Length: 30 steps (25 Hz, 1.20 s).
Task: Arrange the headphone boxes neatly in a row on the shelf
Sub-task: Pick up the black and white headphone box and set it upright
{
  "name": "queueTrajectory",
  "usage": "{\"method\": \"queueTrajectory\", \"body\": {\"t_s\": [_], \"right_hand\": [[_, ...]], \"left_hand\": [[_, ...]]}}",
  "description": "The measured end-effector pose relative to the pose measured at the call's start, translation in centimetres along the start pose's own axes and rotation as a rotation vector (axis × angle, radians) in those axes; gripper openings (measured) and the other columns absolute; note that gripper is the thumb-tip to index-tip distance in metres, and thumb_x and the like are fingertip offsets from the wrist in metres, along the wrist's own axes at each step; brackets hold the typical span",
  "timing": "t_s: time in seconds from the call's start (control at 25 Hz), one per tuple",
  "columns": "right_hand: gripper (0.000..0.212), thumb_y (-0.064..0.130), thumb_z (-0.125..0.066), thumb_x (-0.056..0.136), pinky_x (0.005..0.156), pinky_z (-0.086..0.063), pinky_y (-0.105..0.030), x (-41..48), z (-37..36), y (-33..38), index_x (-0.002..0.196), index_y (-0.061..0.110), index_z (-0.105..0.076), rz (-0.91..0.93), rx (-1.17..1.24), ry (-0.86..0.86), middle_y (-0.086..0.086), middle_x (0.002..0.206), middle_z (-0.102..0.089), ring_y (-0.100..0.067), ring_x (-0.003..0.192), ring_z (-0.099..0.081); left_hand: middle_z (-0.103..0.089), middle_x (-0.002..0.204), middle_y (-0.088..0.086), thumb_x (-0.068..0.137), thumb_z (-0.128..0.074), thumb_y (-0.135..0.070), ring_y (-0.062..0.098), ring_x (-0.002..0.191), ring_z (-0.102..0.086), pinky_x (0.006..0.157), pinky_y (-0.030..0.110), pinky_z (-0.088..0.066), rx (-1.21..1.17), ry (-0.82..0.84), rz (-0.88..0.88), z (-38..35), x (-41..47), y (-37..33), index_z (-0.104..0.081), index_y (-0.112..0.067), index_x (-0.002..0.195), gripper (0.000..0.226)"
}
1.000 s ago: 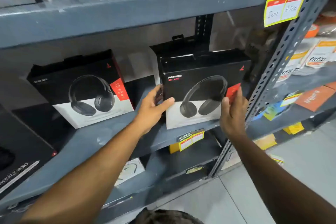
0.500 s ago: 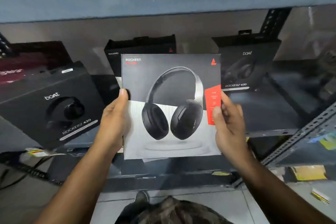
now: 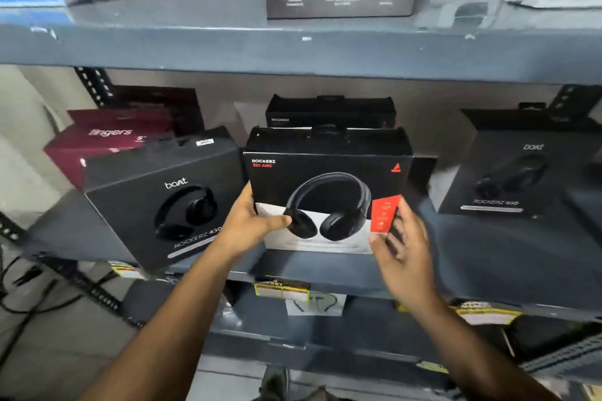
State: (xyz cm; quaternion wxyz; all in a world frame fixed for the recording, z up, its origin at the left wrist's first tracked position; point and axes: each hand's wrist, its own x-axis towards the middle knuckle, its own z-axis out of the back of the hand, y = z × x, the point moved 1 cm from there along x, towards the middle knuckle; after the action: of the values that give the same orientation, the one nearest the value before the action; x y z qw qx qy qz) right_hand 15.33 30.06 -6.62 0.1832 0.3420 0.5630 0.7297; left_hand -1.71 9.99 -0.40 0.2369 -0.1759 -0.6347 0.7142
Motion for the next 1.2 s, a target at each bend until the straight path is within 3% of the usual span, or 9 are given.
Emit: {"method": "queueTrajectory", "body": {"t_s": [0.16, 0.32, 0.44, 0.52, 0.6, 0.68, 0.88, 1.0, 1.2], "right_hand": [[0.073, -0.005, -0.062, 0.092, 0.111, -0.048, -0.047, 1.7, -0.1, -0.7, 0.153, 0.028, -0.036, -0.015, -0.053, -0.024, -0.011, 0.149, -0.046, -0.005, 0.124, -0.062], [0.071, 0.003, -0.063, 0.094, 0.109, -0.048, -0.054, 2.3, -0.1, -1.8, 0.150, 0.036, -0.035, -0.008, -0.143, -0.033, -0.012, 0.151, -0.043, -0.021, 0.132, -0.057], [0.091, 0.022, -0.078, 0.081, 0.109, -0.048, -0.054, 2.9, -0.2, -2.4, 0.156, 0.028, -0.028, -0.066, -0.105, 0.014, -0.014, 0.150, -0.045, -0.024, 0.132, -0.057], [0.099, 0.040, -0.081, 0.071, 0.109, -0.049, -0.044, 4.1, 0.0, -2.5, 0.154, 0.034, -0.028, -0.078, -0.163, 0.068, 0.001, 0.147, -0.052, -0.018, 0.132, -0.056], [0.081, 0.047, -0.078, 0.066, 0.093, -0.053, -0.021, 5.4, -0.1, -2.3, 0.138, 0.051, -0.040, -0.103, -0.222, 0.120, 0.031, 0.124, -0.063, 0.007, 0.113, -0.062], [0.068, 0.050, -0.074, 0.063, 0.080, -0.047, -0.014, 6.3, -0.2, -2.4, 0.125, 0.051, -0.048, -0.146, -0.249, 0.146, 0.042, 0.104, -0.063, 0.017, 0.095, -0.063], [0.072, 0.038, -0.081, 0.057, 0.071, -0.049, -0.002, 7.0, -0.4, -3.0, 0.123, 0.040, -0.051, -0.115, -0.267, 0.133, 0.041, 0.108, -0.064, 0.016, 0.096, -0.064], [0.066, 0.044, -0.085, 0.048, 0.069, -0.051, -0.015, 7.3, -0.3, -3.2, 0.108, 0.050, -0.057, -0.185, -0.300, 0.112, 0.034, 0.100, -0.069, 0.009, 0.089, -0.068], [0.061, 0.054, -0.084, 0.037, 0.059, -0.046, -0.006, 7.6, 0.4, -3.3, 0.089, 0.064, -0.055, -0.216, -0.316, 0.010, 0.040, 0.087, -0.067, 0.015, 0.075, -0.066]], "left_hand": [[-0.071, 0.106, -0.003, 0.074, -0.069, 0.023, 0.014, 0.099, -0.068, 0.085, 0.022, -0.058, -0.081, 0.012, 0.023, -0.3, 2.6, 1.3, -0.055, -0.017, 0.124, 0.066], [-0.069, 0.124, 0.006, 0.072, -0.075, 0.018, 0.026, 0.120, -0.065, 0.102, 0.041, -0.052, -0.141, 0.025, 0.031, -0.1, 4.1, 2.9, -0.047, -0.011, 0.139, 0.078], [-0.072, 0.123, 0.003, 0.060, -0.083, 0.006, 0.022, 0.116, -0.068, 0.097, 0.038, -0.055, -0.145, 0.003, 0.062, -0.6, 4.5, 4.0, -0.051, -0.017, 0.132, 0.082], [-0.077, 0.110, -0.002, 0.054, -0.087, -0.001, 0.019, 0.107, -0.073, 0.088, 0.031, -0.059, -0.118, -0.002, 0.106, -0.9, 4.7, 5.0, -0.056, -0.018, 0.124, 0.078], [-0.077, 0.106, 0.007, 0.051, -0.088, -0.005, 0.029, 0.106, -0.073, 0.083, 0.033, -0.061, -0.107, 0.001, 0.167, -0.9, 4.8, 6.1, -0.059, -0.007, 0.120, 0.075], [-0.075, 0.111, 0.016, 0.049, -0.090, -0.008, 0.035, 0.107, -0.072, 0.090, 0.042, -0.060, -0.082, 0.016, 0.187, -0.9, 4.8, 6.8, -0.060, -0.001, 0.120, 0.078], [-0.075, 0.112, 0.019, 0.044, -0.094, -0.014, 0.034, 0.107, -0.072, 0.094, 0.046, -0.058, -0.015, 0.043, 0.187, -0.6, 5.3, 7.4, -0.063, -0.001, 0.116, 0.080], [-0.076, 0.110, 0.019, 0.041, -0.095, -0.016, 0.036, 0.106, -0.072, 0.093, 0.046, -0.059, -0.017, 0.041, 0.211, -0.7, 5.8, 7.7, -0.065, 0.001, 0.114, 0.080], [-0.075, 0.110, 0.012, 0.036, -0.095, -0.027, 0.028, 0.104, -0.073, 0.092, 0.045, -0.060, 0.023, -0.065, 0.193, -1.4, 5.2, 7.9, -0.062, -0.006, 0.114, 0.087]]}}
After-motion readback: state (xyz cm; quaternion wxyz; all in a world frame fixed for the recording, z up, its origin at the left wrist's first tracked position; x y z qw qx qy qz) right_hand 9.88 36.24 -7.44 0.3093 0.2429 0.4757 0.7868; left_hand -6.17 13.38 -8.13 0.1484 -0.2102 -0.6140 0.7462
